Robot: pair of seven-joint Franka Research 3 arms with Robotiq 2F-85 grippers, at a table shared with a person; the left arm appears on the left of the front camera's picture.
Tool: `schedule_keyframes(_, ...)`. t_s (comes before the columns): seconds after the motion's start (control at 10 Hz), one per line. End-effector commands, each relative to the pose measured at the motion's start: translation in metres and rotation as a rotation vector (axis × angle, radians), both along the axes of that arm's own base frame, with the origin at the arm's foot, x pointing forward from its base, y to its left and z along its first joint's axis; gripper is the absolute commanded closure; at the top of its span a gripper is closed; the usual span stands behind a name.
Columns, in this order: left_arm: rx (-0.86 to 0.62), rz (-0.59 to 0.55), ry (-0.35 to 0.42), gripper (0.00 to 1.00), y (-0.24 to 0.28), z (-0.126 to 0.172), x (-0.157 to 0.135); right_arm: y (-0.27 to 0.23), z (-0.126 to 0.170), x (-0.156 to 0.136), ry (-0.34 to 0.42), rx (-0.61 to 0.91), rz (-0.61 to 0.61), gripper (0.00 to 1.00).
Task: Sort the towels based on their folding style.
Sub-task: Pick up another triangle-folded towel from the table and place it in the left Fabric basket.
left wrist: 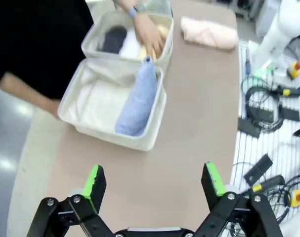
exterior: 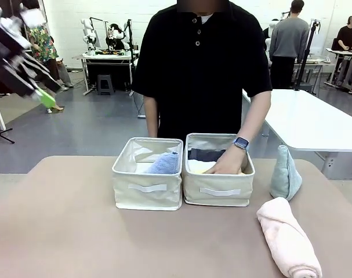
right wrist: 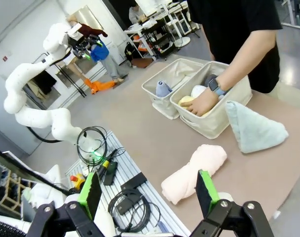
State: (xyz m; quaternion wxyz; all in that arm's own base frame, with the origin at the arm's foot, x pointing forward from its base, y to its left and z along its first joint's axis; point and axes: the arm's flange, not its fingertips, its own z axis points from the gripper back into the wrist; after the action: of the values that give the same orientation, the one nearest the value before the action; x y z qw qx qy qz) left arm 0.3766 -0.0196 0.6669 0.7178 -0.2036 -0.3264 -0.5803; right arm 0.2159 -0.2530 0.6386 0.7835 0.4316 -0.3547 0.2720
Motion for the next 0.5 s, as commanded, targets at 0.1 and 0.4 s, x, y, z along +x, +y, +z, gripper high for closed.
schedule_keyframes(0.1,-0.253,-0.044,-0.051,0.0,0.099,0.034,0.0,0.001,0.003,0.001,-0.024,0.018,0.01,0.0)
schedule_keyframes(0.4,-0.323,-0.1,-0.096,0.0,0.188,0.016,0.003,0.001,0.003,0.001,-0.024,0.018,0.01,0.0)
